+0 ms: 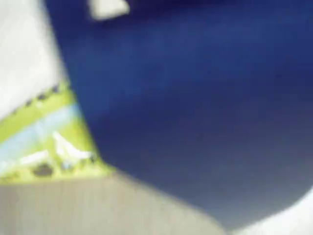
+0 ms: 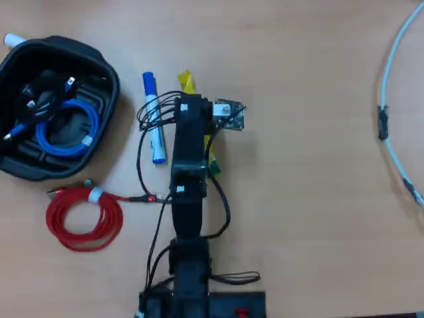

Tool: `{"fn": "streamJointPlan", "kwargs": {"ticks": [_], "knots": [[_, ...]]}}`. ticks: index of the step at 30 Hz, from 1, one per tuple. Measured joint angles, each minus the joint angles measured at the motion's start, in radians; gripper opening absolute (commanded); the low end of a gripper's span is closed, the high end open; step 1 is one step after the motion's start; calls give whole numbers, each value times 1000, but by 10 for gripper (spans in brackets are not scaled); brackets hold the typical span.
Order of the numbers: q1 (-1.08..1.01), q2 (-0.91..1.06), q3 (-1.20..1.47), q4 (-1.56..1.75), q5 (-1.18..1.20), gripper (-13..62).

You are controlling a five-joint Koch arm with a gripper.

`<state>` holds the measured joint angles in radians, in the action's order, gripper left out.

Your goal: Pick up the yellow instant coffee stick, then put it in the black bowl

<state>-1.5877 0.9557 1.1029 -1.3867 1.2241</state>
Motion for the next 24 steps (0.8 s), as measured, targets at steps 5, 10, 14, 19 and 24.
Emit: {"fn": "streamJointPlan", "kwargs": {"ticks": [5,10,14,19,24], "knots": [[-6,-2,-3,8,0,-40],[-12,-9,-5,11,-2,-65],[-17,-11,-8,9,-2,-66],[-18,0,-8,-12,-2,-67],[-23,104,-2,-80,0,-66]]}}
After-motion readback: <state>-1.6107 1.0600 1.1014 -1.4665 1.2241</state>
